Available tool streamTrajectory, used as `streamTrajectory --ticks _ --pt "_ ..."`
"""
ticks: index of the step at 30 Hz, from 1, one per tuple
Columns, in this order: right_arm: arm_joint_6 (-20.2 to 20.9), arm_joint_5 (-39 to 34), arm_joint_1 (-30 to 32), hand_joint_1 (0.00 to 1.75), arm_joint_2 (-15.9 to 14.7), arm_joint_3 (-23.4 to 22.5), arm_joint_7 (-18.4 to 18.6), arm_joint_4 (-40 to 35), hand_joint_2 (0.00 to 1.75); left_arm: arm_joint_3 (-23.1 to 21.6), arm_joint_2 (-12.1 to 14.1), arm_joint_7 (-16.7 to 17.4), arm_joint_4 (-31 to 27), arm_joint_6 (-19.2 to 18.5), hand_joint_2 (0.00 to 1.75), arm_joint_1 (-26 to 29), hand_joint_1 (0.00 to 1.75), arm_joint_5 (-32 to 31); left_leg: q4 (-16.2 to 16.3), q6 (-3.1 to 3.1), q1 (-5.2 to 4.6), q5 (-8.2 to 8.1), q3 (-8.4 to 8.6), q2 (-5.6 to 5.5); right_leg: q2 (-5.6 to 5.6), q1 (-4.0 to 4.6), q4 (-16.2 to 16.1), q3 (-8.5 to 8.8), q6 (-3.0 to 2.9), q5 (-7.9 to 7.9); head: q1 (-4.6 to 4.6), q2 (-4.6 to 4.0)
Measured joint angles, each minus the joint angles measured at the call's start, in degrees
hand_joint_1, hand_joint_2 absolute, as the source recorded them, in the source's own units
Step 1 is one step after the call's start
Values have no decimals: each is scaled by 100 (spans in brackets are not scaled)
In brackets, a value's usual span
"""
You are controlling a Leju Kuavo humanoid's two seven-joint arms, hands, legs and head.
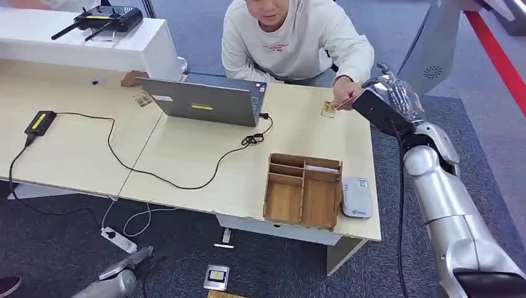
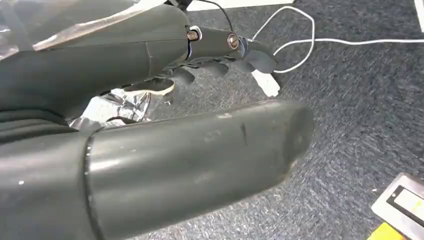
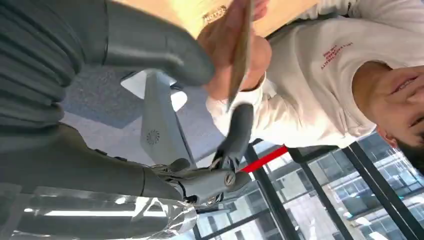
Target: Pass the card to the sensor for recognition and then transmit it.
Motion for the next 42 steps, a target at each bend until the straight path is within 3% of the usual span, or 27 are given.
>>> streamTrajectory --ticks 6,11,12,15,20,23,30,42 --pt "190 -698 -7 0 -37 -59 -79 -92 175 -81 0 0 -2 2 0 -49 0 20 0 0 0 1 2 1 1 0 0 0 0 0 0 0" --pt "603 -2186 -36 0 -90 -292 -151 -382 175 -131 0 -15 0 63 0 -38 0 120 0 0 -1 1 2 1 1 0 0 0 0 0 0 0" --pt "771 -2618 -43 0 -99 -354 -81 -458 175 -135 0 -15 0 89 0 -29 0 172 0 0 -1 1 1 1 1 0 0 1 0 0 0 0" --pt "1417 -4883 -23 0 -98 -575 407 -750 175 -142 0 28 2 199 0 47 0 370 0 0 -3 0 1 0 2 0 0 0 0 0 0 0" --pt "1534 -6956 115 0 -114 -743 1069 -1417 175 -149 0 37 11 501 0 286 0 763 0 1 -2 -3 2 2 4 0 0 0 0 -1 -2 0" --pt "1554 -7688 257 0 -125 -741 1372 -1744 175 -127 0 15 28 739 0 514 0 1101 0 1 0 -5 3 10 13 1 -2 -2 0 -1 2 0" --pt "1441 -8391 905 0 -186 -686 1703 -2393 175 -48 0 -101 98 1051 0 956 0 1710 0 2 -1 -4 2 9 10 3 -3 0 -1 -2 0 0" --pt "1241 -8666 1678 0 -321 -568 2111 -3268 175 28 0 -107 173 1137 0 1202 0 2256 -1 2 -1 -4 2 5 10 2 -3 1 -1 -2 2 0"
